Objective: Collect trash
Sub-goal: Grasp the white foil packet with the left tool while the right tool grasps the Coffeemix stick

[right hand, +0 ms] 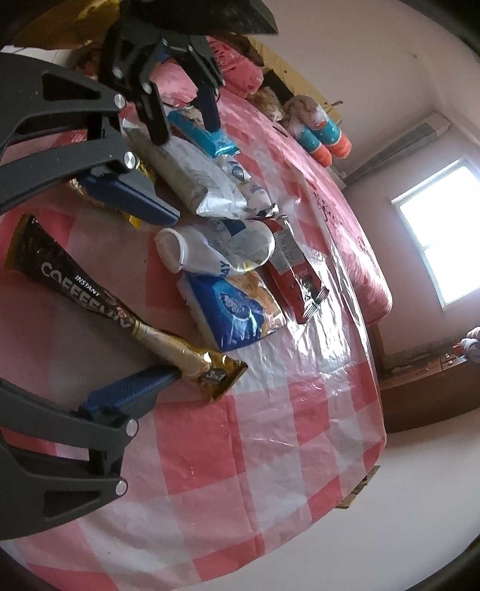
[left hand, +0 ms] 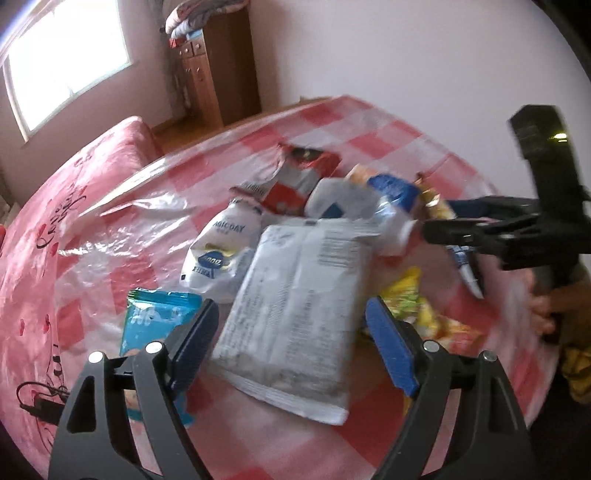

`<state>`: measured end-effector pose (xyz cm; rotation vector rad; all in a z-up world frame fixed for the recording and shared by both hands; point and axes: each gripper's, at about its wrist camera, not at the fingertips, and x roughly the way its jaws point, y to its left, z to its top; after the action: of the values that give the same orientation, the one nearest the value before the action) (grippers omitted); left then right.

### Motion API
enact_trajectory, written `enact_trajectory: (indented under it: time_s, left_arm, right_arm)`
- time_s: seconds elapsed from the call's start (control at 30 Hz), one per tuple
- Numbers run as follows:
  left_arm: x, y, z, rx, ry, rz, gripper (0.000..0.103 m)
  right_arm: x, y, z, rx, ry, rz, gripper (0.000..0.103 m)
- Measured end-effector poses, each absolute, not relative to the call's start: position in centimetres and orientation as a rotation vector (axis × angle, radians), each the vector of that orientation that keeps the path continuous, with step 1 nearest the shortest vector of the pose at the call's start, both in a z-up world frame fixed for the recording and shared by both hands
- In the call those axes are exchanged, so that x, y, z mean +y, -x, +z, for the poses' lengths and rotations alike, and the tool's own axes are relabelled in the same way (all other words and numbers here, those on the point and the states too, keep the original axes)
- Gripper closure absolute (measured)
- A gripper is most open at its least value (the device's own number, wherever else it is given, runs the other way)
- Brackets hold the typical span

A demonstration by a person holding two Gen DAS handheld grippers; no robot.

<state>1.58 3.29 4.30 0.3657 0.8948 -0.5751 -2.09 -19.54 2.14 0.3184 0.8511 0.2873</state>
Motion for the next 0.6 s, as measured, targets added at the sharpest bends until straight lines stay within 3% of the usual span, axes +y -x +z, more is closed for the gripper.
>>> enact_trajectory:
  time_s: [0.33, 0.47, 0.6]
  left_arm:
    - [2.5, -3.6, 2.1, 0.933, -0.367, -0.572, 0.013]
    - [2.6, -3.9, 1.6, 0.929, -0.33, -0.539, 0.013]
    - [2.3, -3.8, 1.4, 0.915, -0.319, -0.512, 0.014]
  right_arm:
    - [-19.3, 1.8, 1.8, 0.854, -0.31, 0.305, 0.048]
    - [-18.9, 1.7, 1.6, 0.861, -0.297, 0.316, 0.061]
    - [-18.8, 1.7, 1.6, 0.861, -0.296, 0.318, 0.063]
